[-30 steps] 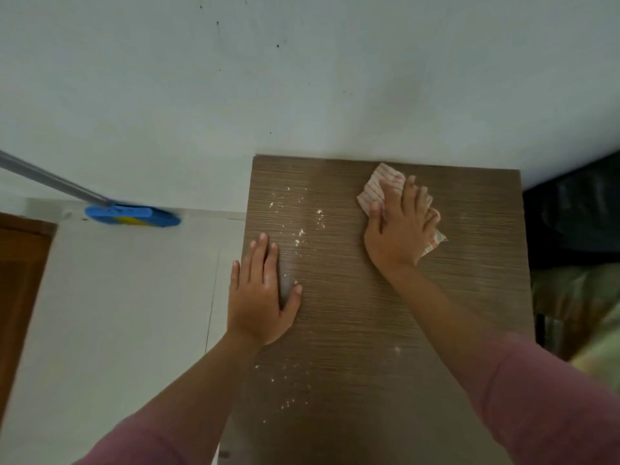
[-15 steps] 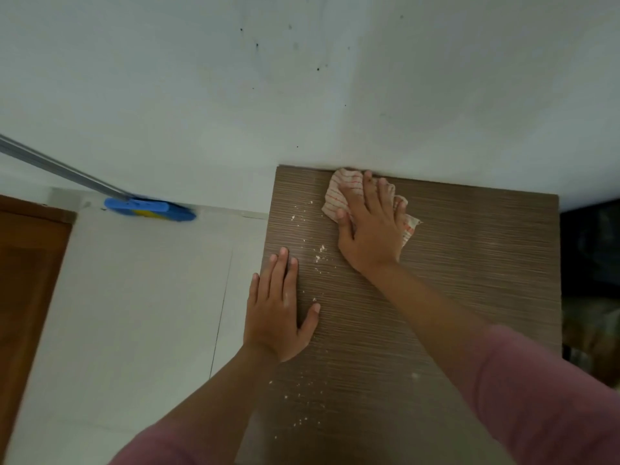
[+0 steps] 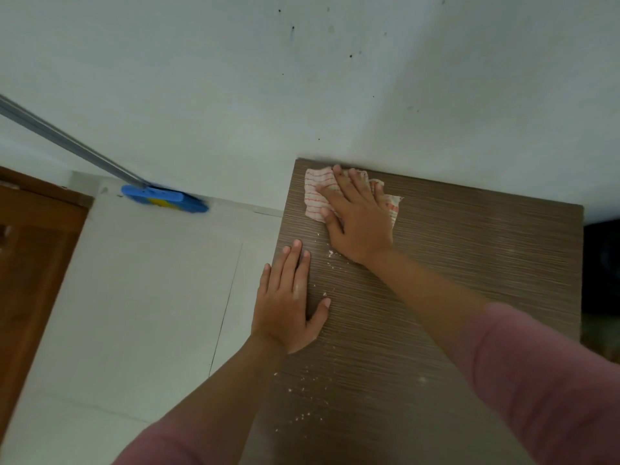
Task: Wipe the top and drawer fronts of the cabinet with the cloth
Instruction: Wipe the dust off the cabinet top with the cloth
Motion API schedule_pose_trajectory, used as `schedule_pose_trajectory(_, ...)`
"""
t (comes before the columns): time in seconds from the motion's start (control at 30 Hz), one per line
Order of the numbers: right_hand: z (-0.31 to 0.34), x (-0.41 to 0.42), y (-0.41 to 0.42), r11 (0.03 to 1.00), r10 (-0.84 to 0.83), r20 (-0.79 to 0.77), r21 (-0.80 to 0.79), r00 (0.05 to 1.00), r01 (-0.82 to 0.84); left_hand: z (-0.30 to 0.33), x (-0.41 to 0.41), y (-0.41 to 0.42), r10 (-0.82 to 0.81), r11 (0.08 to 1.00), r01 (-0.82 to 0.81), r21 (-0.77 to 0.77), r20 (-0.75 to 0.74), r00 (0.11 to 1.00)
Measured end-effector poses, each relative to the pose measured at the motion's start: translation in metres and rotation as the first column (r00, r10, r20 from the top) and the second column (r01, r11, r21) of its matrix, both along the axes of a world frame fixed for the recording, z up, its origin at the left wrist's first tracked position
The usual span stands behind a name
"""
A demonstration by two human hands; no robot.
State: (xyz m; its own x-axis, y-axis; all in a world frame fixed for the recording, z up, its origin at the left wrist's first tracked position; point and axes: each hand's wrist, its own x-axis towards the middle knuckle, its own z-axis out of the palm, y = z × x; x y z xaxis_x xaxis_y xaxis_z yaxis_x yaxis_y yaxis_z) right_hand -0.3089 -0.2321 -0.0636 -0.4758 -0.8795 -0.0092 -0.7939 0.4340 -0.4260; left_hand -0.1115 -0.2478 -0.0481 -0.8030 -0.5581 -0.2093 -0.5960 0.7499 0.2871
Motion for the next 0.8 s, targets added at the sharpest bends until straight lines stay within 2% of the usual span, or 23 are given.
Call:
schedule_pose_trajectory(0.2, 0.002, -0.003, -0.018, 0.990, 0.144, 0.005, -0.007, 0.990, -0.144, -0.002, 0.002, 0.000, -0.001, 1.000, 0.001, 0.005, -0.028, 1.000)
schedule_pose_trajectory(0.37, 0.003, -0.006, -0.029, 0.975, 0.218, -0.009, 0.040, 0.976, -0.217, -0.003, 0.003, 0.003, 0.025, 1.000, -0.023, 0.019, -0.127, 0.992)
schedule_pose_trajectory(0.53, 0.008, 0.002, -0.020, 0.978, 0.207, 0.038, 0.018, 0.978, -0.207, -0.002, 0.007, 0.007, 0.073, 0.997, -0.074, -0.008, -0.135, 0.988)
schedule_pose_trajectory(0.67, 0.011, 0.024, 0.001, 0.979, 0.205, 0.042, 0.009, 0.978, -0.206, 0.003, 0.020, 0.009, -0.016, 0.998, 0.011, -0.061, -0.088, 0.996)
schedule_pose_trajectory(0.8, 0.010, 0.044, 0.023, 0.985, 0.175, 0.069, -0.001, 0.982, -0.175, 0.012, 0.067, 0.026, -0.067, 0.998, 0.066, -0.016, -0.105, 0.992)
